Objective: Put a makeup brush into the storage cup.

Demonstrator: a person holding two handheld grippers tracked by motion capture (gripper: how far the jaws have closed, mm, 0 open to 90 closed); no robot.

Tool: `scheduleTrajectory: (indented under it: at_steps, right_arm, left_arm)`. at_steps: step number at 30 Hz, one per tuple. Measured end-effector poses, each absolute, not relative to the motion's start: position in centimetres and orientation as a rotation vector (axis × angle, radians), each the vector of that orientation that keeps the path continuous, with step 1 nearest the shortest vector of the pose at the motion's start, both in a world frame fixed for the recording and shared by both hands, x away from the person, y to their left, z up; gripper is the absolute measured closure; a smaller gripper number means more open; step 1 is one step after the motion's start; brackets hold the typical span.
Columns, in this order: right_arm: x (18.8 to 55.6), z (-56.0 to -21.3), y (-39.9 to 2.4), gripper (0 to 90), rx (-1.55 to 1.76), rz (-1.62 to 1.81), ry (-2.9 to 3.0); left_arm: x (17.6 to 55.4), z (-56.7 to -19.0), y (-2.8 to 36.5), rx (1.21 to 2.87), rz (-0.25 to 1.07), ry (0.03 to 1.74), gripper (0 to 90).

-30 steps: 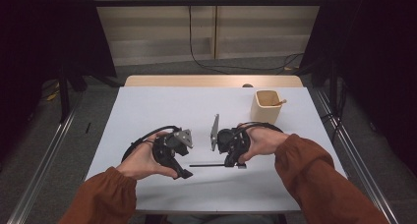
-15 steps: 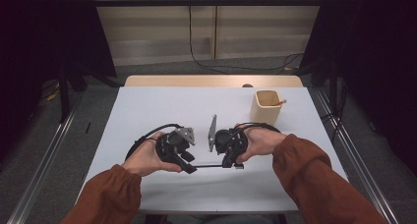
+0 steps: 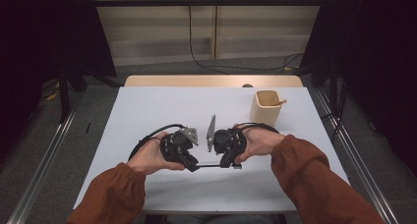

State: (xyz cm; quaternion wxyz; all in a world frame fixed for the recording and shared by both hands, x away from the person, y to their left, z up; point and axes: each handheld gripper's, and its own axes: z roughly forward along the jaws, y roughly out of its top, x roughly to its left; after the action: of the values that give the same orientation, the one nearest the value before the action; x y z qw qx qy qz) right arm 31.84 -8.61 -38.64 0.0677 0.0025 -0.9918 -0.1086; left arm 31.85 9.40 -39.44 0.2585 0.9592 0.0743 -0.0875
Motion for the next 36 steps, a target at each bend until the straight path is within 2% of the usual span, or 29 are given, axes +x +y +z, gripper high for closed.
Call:
scheduleTrajectory:
  at_steps: [5, 11, 28, 32, 36]
  right_arm:
    - [31.87, -38.55, -8.63, 86.7, 0.016, -0.346, -2.995]
    - [31.95, -38.57, -8.72, 86.7, 0.011, -0.365, -3.006]
    - [32.14, -38.82, -8.99, 83.8, -0.019, -0.415, -2.993]
    - [32.24, -38.83, -9.10, 77.4, -0.025, -0.456, -2.982]
    - [32.38, -38.89, -9.32, 62.6, -0.060, -0.507, -2.979]
  left_arm:
    - [31.92, -39.57, 9.24, 2.605, -0.239, 0.188, 75.4]
    - [31.92, -39.66, 9.14, 2.595, -0.260, 0.169, 84.8]
    - [31.97, -39.79, 9.36, 2.602, -0.248, 0.171, 85.7]
    - [32.03, -39.76, 9.60, 2.594, -0.251, 0.183, 85.8]
    - [32.17, -39.68, 9.86, 2.586, -0.252, 0.194, 85.7]
